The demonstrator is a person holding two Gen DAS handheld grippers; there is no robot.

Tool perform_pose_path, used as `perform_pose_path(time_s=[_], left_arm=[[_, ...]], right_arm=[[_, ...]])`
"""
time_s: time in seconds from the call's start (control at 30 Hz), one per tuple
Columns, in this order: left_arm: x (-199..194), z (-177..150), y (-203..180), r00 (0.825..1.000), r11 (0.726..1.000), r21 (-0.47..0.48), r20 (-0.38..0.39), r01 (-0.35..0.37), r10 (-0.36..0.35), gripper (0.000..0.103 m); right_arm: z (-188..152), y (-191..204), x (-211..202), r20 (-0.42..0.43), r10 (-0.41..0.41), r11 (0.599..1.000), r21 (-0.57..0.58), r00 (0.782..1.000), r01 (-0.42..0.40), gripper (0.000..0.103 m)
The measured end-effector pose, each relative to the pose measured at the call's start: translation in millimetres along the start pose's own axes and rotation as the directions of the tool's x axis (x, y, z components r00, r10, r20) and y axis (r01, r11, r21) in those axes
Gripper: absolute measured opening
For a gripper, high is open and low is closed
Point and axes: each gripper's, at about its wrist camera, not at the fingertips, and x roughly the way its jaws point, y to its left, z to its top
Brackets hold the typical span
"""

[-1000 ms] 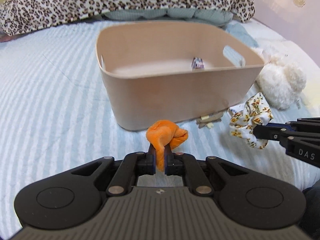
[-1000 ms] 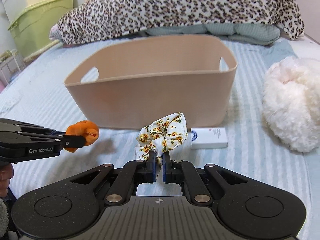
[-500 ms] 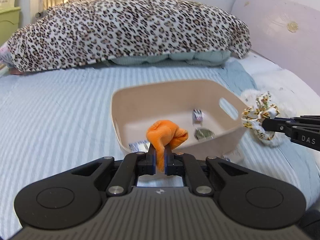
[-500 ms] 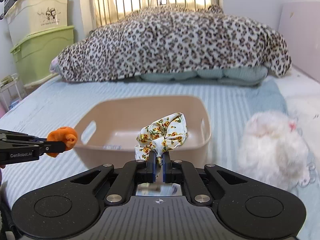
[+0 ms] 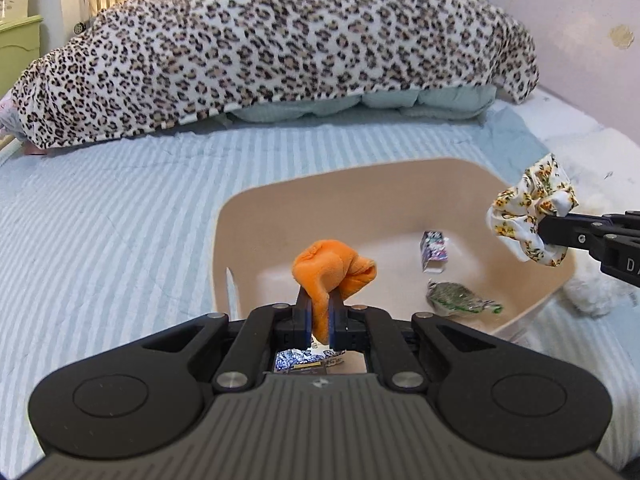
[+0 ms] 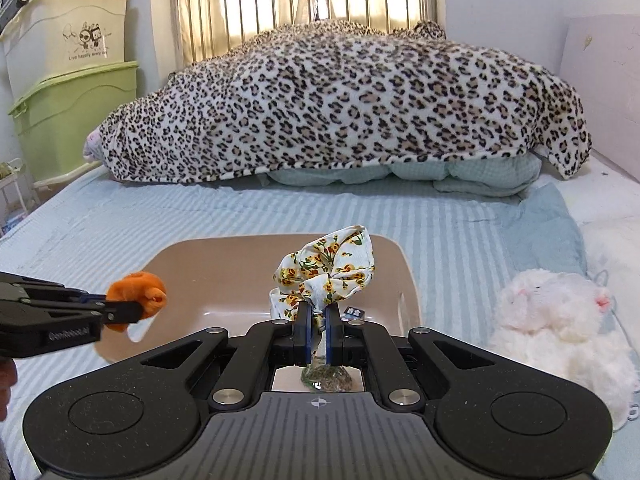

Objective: Organize objects
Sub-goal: 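Lift both items over the basket and open both tools to drop them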

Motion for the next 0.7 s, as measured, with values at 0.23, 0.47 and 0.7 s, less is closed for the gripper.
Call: perform_pose_path(time_s=[0.23, 0.47, 0.7], left_arm=[[34.9, -3.4, -8.9, 0.998, 1.0, 0.022, -0.068, -0.013, 0.014, 0.008], [35.6, -10.8, -13.8, 0.996, 0.999, 0.043, -0.08, -0.023, 0.026, 0.012], [-9.6, -7.6, -18.3, 0.998, 0.995, 0.081, 0.018, -0.059, 0.058, 0.06]], right_arm=[[-13.6, 2.7, 47.8, -0.103, -0.024, 1.0, -0.019, 0.994, 0.022, 0.005], [-25.3, -0.7, 56.2, -0.149, -0.01, 1.0, -0.019, 0.989, 0.008, 0.013], [-12.6, -4.6, 17.1, -0.082, -0.007, 1.0, 0.003, 0.997, 0.008, 0.051]])
